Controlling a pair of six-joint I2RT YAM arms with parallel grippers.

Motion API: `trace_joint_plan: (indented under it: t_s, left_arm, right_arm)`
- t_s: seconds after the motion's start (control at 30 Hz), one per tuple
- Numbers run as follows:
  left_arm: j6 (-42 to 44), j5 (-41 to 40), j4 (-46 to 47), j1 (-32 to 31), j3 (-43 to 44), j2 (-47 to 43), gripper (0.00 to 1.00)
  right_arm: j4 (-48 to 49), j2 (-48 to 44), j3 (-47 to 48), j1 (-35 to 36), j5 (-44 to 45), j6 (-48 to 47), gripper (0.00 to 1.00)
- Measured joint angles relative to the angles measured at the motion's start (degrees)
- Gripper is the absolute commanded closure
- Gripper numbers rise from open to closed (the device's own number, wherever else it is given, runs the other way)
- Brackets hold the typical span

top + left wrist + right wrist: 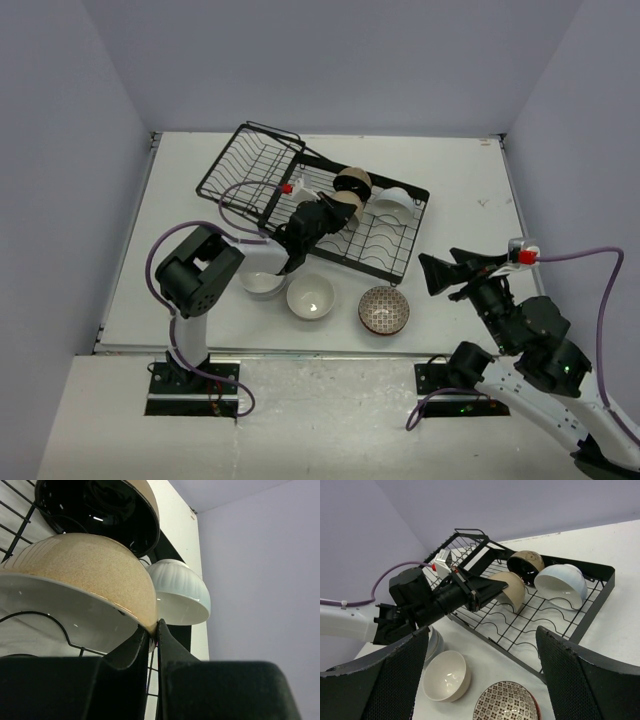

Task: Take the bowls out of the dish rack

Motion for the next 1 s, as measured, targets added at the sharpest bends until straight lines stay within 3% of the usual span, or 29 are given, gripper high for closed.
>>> trace_joint_plan:
  t_s: [0.5,1.0]
  left_arm:
    - [4.9,5.4,10.4,0.3,-0.3,1.6,1.0]
    - [9.5,5.9,10.6,0.4,-2.2,-3.2,1.0]
  right_arm:
    - [0.0,-0.3,-0.2,0.0,-1.2,-0.7,0.13]
    - [0.0,-0.3,-0.1,0.0,-1.2,-0.8,0.12]
